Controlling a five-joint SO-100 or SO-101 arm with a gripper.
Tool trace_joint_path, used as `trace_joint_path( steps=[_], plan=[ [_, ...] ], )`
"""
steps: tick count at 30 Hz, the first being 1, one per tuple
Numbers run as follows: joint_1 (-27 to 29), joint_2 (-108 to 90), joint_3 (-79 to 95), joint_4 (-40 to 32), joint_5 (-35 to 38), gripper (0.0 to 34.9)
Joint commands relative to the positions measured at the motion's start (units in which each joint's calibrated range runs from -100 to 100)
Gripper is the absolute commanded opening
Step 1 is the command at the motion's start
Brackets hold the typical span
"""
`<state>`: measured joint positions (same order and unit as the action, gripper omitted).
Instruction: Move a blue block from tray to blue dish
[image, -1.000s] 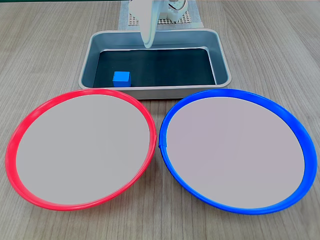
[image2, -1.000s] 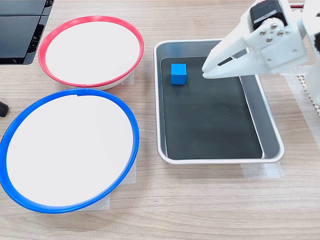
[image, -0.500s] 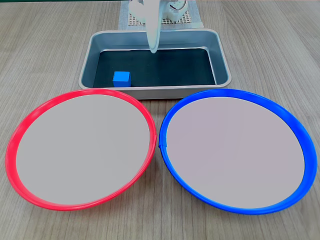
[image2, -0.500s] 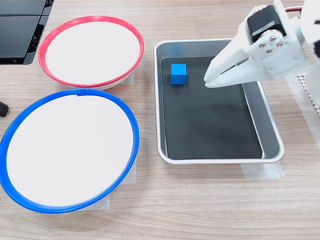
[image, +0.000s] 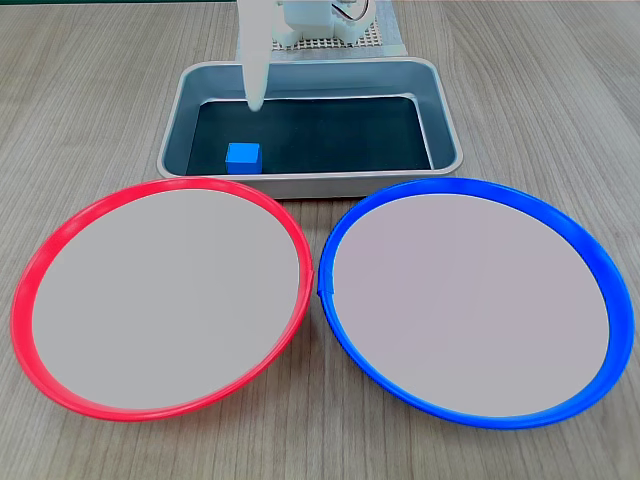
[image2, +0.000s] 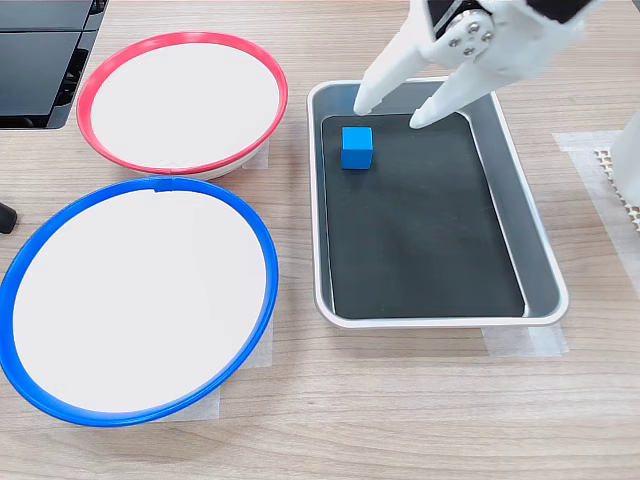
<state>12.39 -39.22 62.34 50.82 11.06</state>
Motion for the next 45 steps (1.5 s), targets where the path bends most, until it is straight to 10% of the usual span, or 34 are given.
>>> trace_joint_path(
  steps=[1,22,27,31,40,45],
  plan=[
    [0.46,10.43,-7.68,0.24,1.37,18.7],
    [3.19,36.53,-24.79,1.56,6.01,13.4],
    [3.0,36.1,-23.33,1.06,7.03,0.4],
    [2.15,33.97,-21.88,2.14,7.42,0.4],
    [1.4,28.85,-22.06,5.27,9.52,19.5],
    [-0.01,27.66,-18.69,5.68,12.16,21.6]
  ],
)
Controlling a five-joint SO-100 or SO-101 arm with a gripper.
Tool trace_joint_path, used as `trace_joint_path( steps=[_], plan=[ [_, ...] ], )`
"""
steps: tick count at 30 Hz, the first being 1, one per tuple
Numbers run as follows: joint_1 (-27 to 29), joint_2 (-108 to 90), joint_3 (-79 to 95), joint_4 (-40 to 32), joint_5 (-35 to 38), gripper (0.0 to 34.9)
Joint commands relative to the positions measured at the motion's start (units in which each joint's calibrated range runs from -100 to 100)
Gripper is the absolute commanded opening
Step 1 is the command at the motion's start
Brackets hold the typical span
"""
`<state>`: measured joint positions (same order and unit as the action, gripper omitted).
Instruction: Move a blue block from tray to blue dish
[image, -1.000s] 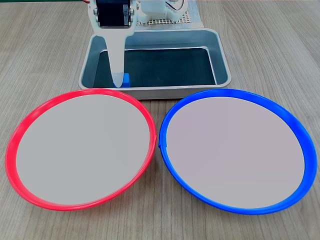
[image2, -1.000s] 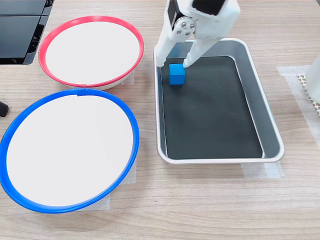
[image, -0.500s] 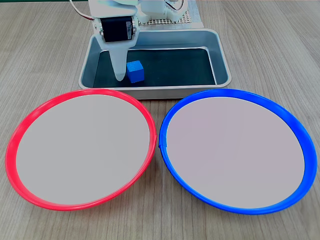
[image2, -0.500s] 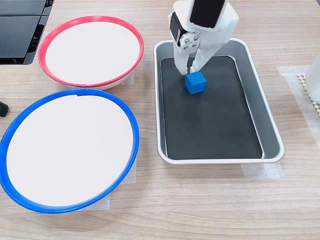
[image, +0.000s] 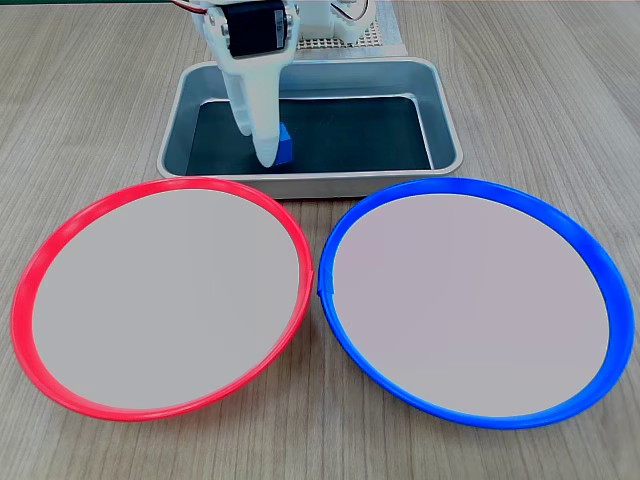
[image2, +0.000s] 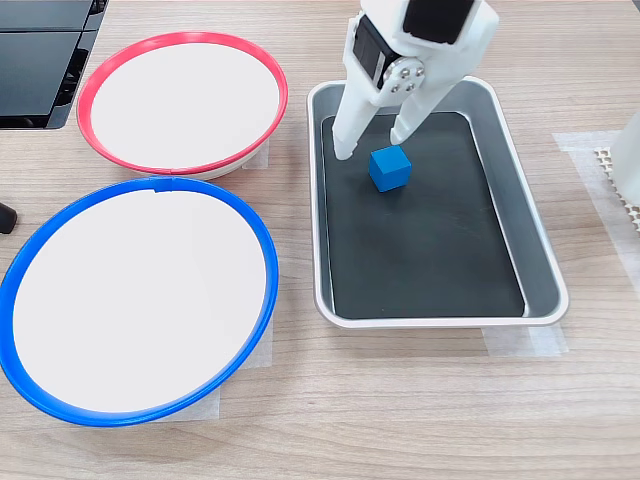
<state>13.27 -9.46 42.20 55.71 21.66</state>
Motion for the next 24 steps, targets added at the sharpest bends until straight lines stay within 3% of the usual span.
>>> trace_joint_path(
  steps=[1,4,5,6,7,8,12,15,18,24],
  plan=[
    [-1.27,-2.09,2.0,0.79,1.71,21.4],
    [-2.69,-1.75,4.0,-0.03,2.0,19.7],
    [-3.16,-1.58,4.64,-0.53,2.0,17.6],
    [-3.53,-1.5,5.1,-1.11,1.9,11.5],
    [-3.91,-1.24,5.37,-1.6,1.66,1.4],
    [-4.38,-0.98,4.73,-1.36,1.03,0.3],
    [-7.77,-3.29,-0.82,3.51,-0.49,0.2],
    [-15.49,-6.1,-11.47,10.04,-3.47,0.2],
    [-21.13,-3.63,-23.31,11.6,-7.23,0.2],
    [-25.65,13.26,-42.79,-2.02,-13.43,0.2]
  ],
)
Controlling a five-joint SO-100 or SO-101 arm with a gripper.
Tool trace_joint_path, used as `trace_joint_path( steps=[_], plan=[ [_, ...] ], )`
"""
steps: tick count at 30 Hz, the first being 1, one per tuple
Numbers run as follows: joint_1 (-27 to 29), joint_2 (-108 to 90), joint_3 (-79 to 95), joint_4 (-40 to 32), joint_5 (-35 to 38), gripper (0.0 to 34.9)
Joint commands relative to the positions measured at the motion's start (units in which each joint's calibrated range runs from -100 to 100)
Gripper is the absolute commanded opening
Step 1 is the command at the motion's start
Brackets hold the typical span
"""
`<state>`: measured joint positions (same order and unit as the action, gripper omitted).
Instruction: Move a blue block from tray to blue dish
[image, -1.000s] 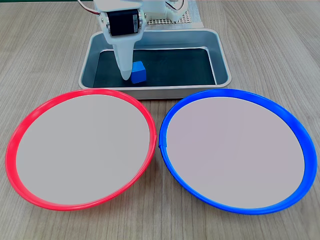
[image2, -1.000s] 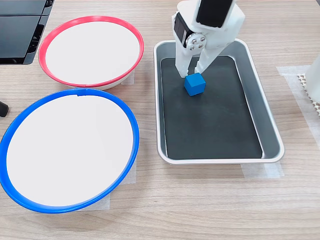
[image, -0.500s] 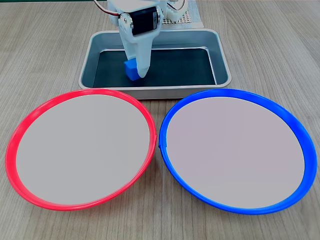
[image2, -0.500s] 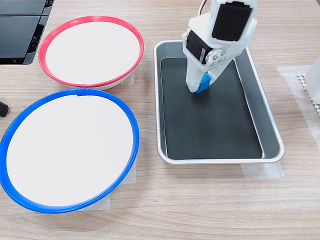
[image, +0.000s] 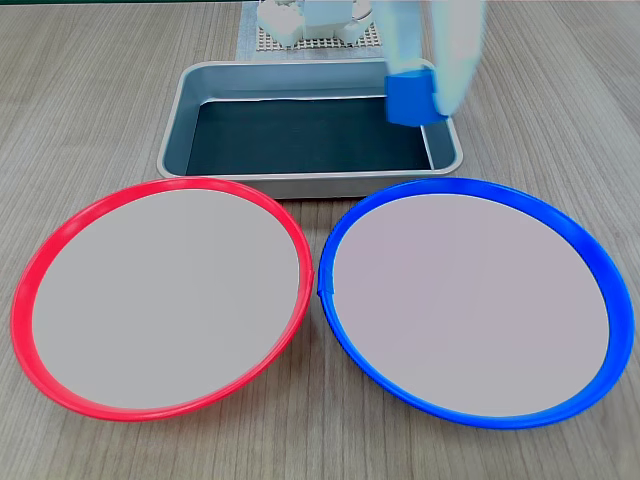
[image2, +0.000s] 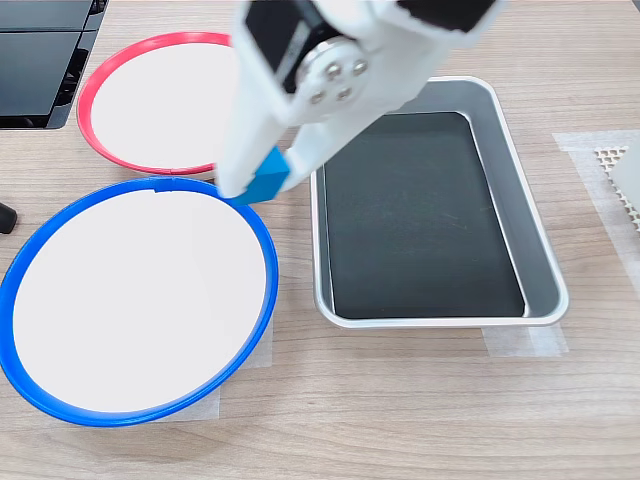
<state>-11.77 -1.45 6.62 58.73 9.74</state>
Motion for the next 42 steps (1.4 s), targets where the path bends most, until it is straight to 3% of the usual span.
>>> trace_joint_path(
  steps=[1,4,6,7,8,11,12,15,18,24,30,36,42],
  plan=[
    [-0.23,9.0,-8.85,-8.17,-1.61,0.3],
    [0.71,15.91,-11.49,-11.88,-1.47,0.9],
    [1.28,18.63,-12.4,-13.04,-1.12,6.1],
    [1.56,20.34,-12.68,-13.62,-0.49,13.0],
    [1.65,21.02,-12.68,-14.03,-0.1,17.3],
    [2.03,20.77,-11.59,-15.1,0.05,20.7],
    [2.22,20.0,-10.86,-15.6,0.05,20.4],
    [2.5,15.91,-7.4,-16.42,-0.24,15.1],
    [3.53,7.46,-0.75,-17.25,-1.86,0.3],
    [11.44,-18.38,22.55,-23.69,-9.87,0.3],
    [16.71,-50.87,61.24,-34.01,-10.11,0.1],
    [17.37,-80.98,86.46,-28.06,-10.6,0.1],
    [17.09,-95.48,93.38,-16.92,-10.4,0.1]
  ],
)
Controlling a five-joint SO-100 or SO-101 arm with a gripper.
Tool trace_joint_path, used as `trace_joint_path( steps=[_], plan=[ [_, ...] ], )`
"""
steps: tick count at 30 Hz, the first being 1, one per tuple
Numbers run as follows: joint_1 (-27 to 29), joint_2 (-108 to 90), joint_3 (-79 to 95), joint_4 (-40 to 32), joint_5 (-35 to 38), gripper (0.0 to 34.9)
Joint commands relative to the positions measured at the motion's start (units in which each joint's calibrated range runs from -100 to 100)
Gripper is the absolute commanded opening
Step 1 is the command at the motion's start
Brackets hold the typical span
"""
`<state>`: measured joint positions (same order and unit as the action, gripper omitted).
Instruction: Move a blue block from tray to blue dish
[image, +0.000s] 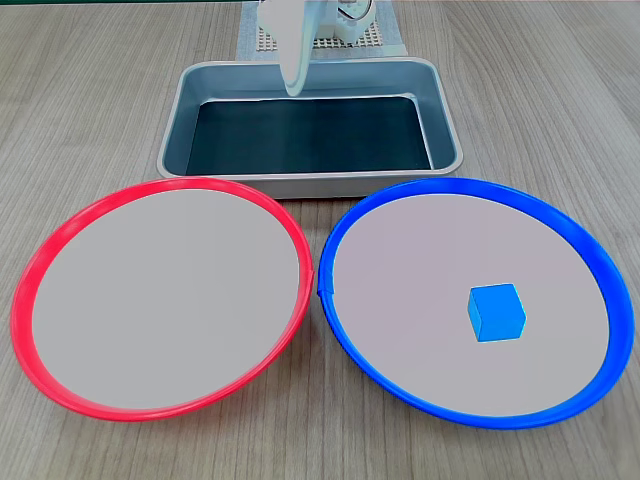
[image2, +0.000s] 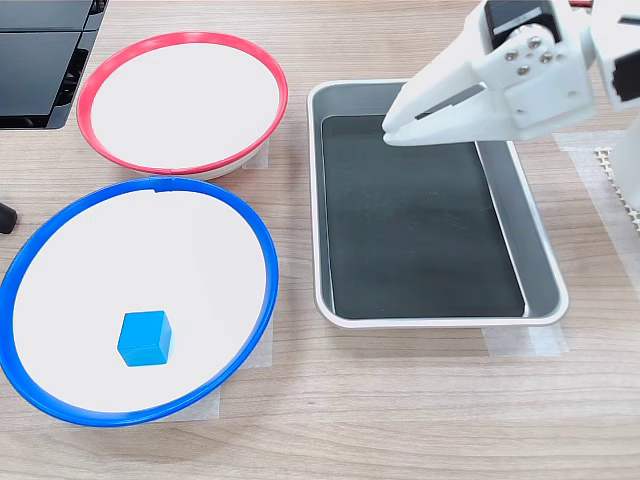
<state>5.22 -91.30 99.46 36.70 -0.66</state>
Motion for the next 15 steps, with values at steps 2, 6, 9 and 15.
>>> trace_joint_path(
  steps=[2,6,9,15],
  plan=[
    [0.0,-7.67,0.54,8.9,-0.15,0.1],
    [0.57,-7.67,0.54,10.63,-0.05,0.1],
    [0.66,-7.67,0.54,10.63,0.05,0.2],
    [0.66,-7.67,0.54,10.63,0.1,0.3]
  ],
)
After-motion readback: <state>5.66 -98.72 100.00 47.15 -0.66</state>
